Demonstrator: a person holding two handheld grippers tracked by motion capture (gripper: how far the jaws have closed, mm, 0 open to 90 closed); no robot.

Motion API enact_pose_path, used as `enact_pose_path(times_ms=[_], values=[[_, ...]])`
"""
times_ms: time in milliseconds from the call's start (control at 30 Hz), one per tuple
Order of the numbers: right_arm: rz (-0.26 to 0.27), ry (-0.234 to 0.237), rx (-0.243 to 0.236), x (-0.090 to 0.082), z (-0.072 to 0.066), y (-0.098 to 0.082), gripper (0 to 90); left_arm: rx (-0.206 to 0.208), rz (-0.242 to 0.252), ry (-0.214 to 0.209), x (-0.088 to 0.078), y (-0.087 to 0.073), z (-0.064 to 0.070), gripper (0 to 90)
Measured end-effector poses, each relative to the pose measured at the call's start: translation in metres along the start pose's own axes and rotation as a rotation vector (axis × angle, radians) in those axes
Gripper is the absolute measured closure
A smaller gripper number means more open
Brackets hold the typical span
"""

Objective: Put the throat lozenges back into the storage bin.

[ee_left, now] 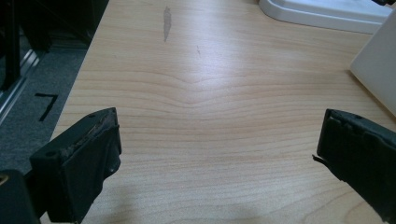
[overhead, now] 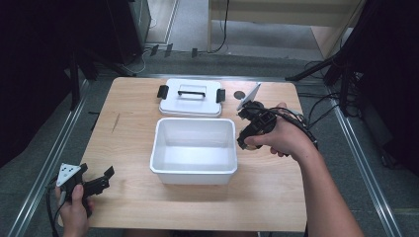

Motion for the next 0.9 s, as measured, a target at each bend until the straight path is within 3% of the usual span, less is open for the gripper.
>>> enact_pose_path(times_ms=[600, 900], values=[[0.002, 0.020, -0.087, 0.008, -0.035, 0.028, 20.5, 0.001, -0.001, -0.001, 0.000, 0.000, 0.000, 0.1], [0.025, 0.029, -0.182, 0.014, -0.050, 0.039, 20.4, 0.002, -0.003, -0.003, 0.000, 0.000, 0.000, 0.1]])
Point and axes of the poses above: each handheld gripper's, and its own axes: x roughly forward along the jaws, y roughly out of its top, z roughly to its right, the point moved 8 cm from there along x, roughly forward along the jaws, and after that the axes turned 8 degrees about y, right-handed, at the moved point
